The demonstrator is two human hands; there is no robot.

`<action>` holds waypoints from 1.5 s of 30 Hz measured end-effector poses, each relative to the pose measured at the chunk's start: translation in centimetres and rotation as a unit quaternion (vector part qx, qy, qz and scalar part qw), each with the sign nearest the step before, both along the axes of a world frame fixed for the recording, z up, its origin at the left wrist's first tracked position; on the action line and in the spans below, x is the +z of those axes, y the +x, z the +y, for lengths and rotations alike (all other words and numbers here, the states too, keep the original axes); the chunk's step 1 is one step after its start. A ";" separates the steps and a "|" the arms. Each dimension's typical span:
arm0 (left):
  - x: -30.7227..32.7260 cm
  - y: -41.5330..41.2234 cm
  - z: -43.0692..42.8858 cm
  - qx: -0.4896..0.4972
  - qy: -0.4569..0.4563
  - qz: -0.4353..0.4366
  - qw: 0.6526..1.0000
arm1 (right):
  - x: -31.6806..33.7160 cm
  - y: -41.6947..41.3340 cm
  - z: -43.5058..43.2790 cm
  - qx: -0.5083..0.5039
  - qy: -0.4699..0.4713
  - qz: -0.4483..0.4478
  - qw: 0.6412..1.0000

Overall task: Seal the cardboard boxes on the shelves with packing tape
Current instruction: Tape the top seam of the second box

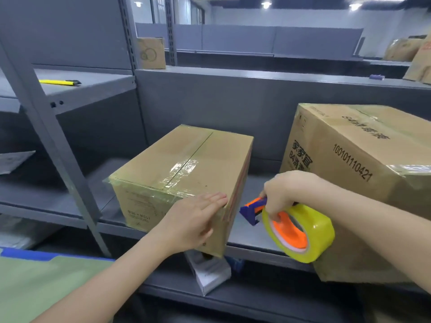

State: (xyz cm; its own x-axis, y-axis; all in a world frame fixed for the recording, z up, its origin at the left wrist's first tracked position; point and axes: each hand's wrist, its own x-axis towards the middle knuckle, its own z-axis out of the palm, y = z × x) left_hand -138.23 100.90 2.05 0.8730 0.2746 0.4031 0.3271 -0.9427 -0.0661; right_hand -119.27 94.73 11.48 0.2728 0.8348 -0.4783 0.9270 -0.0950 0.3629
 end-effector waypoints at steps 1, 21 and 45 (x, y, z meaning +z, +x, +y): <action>0.1 0.3 -0.1 -0.002 0.011 -0.006 1.000 | 0.9 0.7 -0.3 -0.009 0.052 -0.015 0.999; 0.1 1.3 2.4 -0.049 -0.003 -0.049 0.998 | 0.6 -0.7 6.2 0.141 0.460 -0.073 0.874; -2.4 -11.6 8.1 0.298 -0.205 -0.289 0.886 | -5.1 -4.1 9.2 0.206 0.412 -0.001 0.888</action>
